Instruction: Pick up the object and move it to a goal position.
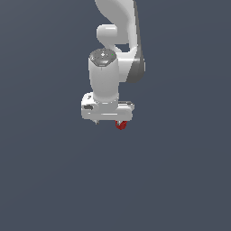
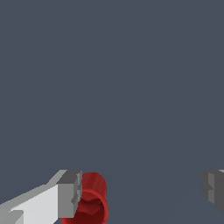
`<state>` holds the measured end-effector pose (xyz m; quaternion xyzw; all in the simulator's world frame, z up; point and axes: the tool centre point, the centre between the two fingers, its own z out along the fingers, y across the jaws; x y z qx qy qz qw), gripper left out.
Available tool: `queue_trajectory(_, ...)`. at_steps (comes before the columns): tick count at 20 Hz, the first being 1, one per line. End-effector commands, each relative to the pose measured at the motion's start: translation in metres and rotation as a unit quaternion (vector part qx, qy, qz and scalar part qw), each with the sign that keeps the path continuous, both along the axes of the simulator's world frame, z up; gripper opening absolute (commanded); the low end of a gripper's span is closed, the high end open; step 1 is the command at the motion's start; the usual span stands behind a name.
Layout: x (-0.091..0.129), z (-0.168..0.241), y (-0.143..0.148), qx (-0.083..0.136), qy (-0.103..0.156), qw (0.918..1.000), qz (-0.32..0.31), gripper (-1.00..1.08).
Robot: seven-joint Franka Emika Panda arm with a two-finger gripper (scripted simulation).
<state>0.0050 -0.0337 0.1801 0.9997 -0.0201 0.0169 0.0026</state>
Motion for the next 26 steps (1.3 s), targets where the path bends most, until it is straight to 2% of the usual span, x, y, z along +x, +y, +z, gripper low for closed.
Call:
queue_trajectory(1, 0.0, 0.0, 0.0, 0.0, 0.0, 1.0, 0.0, 1.0)
queue_trajectory(8, -0.007, -0.003, -0.025, -0.007, 0.012, 0.9999, -0.002, 1.0)
queue_trajectory(12, -0.007, -0.003, -0.029, -0.008, 0.014, 0.9999, -0.001, 1.0)
queue_trajectory(19, -0.013, -0.01, -0.019, -0.006, 0.013, 0.9998, -0.012, 1.0)
queue_trajectory(26, -0.033, -0.031, 0.006, -0.002, 0.013, 0.999, -0.044, 1.0)
